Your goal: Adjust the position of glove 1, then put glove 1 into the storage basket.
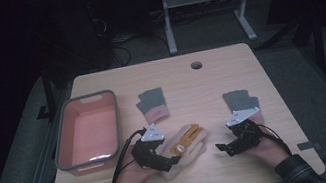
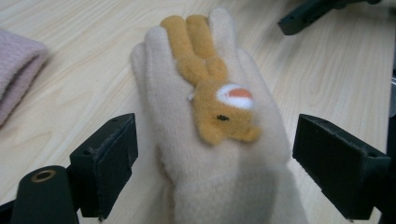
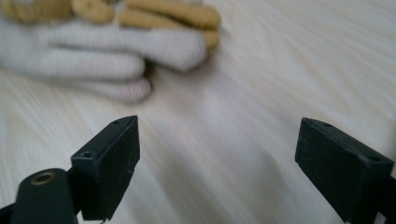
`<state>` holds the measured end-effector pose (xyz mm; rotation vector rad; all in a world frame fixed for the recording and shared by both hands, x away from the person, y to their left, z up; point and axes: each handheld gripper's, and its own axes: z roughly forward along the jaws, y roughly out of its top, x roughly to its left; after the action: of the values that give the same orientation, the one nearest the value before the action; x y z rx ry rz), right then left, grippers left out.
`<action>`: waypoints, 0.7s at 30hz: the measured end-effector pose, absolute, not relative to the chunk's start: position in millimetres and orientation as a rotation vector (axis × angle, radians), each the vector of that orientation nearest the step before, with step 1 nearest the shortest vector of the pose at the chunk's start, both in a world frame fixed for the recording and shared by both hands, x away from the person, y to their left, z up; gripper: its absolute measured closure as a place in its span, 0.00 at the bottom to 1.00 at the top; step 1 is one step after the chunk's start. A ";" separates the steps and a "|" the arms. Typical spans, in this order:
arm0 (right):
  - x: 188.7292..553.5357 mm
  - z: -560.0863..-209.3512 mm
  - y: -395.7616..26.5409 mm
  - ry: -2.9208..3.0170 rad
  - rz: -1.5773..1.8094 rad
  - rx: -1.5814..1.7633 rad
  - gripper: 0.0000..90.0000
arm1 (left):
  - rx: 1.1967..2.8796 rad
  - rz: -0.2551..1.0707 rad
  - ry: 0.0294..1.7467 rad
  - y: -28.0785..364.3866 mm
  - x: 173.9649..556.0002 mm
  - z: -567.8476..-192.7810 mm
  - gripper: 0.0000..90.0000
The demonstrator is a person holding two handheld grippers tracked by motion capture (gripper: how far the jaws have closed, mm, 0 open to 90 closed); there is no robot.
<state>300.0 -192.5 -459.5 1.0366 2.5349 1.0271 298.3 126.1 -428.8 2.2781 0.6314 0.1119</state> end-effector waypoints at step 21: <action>274.4 -481.1 -215.8 2.508 1.073 0.980 0.10 | 2.395 0.081 0.666 114.7 309.3 -457.5 0.15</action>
<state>274.4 -215.8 -481.1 0.9800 2.5077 1.0727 309.3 114.7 -457.5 2.3954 0.6656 0.0815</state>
